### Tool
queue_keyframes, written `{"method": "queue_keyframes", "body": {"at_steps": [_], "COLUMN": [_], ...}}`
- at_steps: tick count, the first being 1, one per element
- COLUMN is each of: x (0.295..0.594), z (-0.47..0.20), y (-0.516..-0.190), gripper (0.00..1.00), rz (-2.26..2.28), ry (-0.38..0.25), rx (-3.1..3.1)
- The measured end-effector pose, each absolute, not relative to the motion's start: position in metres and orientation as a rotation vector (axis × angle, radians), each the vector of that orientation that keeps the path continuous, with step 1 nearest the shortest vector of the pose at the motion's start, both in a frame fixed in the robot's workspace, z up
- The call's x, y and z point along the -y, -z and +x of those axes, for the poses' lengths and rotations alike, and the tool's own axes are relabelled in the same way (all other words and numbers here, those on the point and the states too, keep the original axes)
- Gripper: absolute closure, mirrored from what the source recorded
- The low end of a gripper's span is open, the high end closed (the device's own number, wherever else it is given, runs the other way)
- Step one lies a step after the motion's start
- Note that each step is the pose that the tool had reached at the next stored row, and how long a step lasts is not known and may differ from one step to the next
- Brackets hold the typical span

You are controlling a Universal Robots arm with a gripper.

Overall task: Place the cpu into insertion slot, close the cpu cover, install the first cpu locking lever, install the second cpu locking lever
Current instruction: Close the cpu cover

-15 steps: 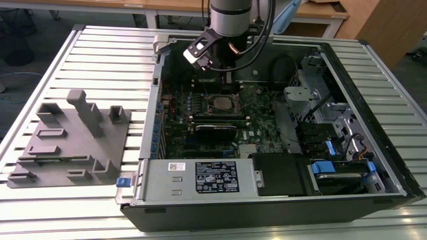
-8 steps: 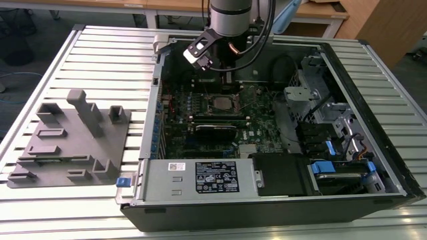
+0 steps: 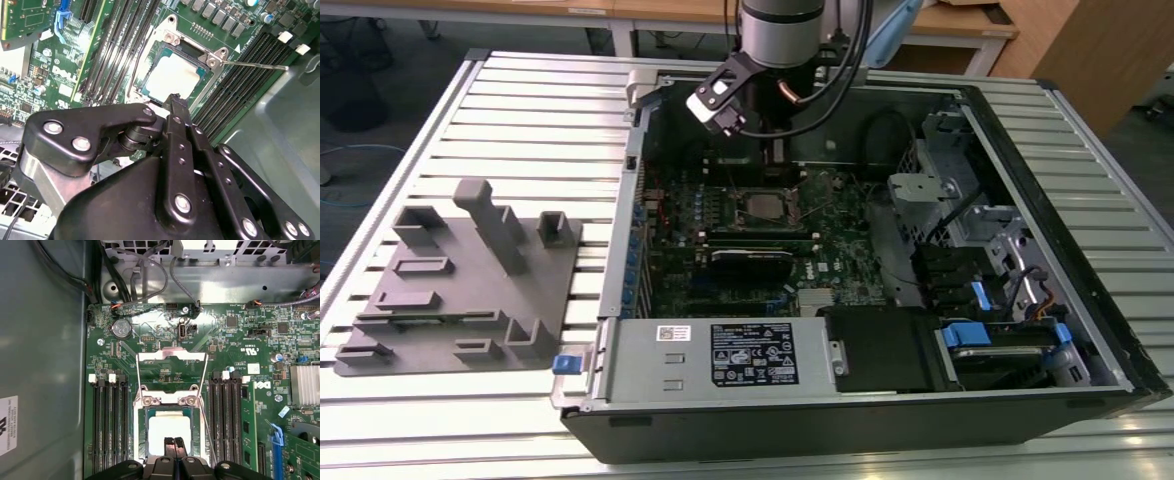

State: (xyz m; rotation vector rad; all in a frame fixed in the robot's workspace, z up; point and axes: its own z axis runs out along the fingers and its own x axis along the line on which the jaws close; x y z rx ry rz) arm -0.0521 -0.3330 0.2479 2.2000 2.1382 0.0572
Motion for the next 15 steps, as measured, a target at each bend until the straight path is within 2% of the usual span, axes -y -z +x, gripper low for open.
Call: {"method": "queue_keyframes", "body": {"at_steps": [15], "x": [0.333], "z": [-0.0521], "y": [-0.2591], "gripper": [0.9], "rz": [2.2], "ry": [-0.057], "rx": [-2.138]}}
